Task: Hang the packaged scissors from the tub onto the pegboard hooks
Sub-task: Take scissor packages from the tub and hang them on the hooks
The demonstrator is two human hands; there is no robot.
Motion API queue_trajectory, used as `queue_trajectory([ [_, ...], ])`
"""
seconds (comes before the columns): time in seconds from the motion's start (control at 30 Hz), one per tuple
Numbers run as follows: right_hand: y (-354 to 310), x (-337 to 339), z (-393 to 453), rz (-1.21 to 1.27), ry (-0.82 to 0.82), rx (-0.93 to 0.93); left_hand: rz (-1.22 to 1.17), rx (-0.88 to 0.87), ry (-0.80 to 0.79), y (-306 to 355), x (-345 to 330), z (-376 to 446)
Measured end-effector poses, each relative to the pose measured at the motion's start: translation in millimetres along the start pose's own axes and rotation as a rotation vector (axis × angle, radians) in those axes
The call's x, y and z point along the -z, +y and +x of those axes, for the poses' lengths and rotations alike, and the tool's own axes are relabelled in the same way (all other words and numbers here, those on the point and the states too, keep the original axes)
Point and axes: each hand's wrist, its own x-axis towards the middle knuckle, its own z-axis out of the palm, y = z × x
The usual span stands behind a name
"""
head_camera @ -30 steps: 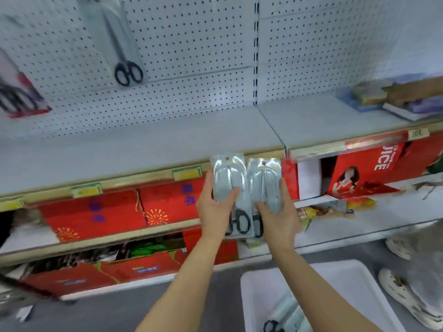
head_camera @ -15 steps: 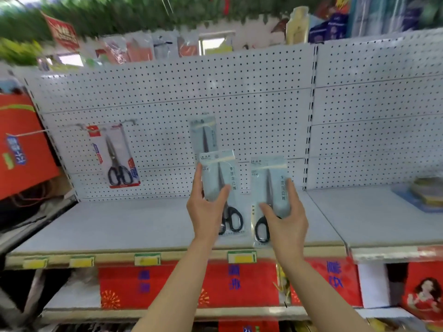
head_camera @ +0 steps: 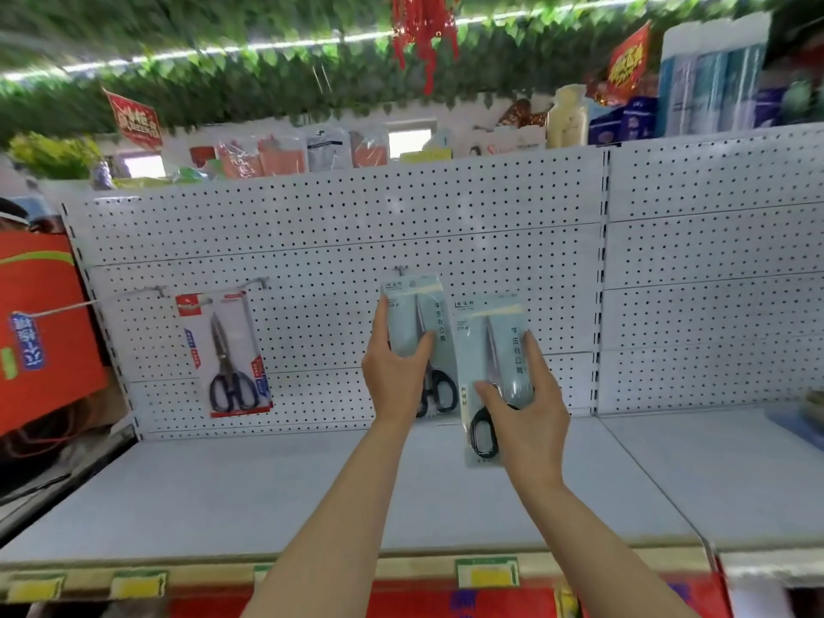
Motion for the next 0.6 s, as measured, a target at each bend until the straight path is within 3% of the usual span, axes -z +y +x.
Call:
queue_trajectory([
  [0.33,17,-25,13,-0.003,-0.014,-0.01,-0.048,-0.026,0.042,-32,-9,20],
  [0.6,15,-40,13,0.003,-0.045,-0.007,0.05,-0.051,0.023,-42,-9,23],
])
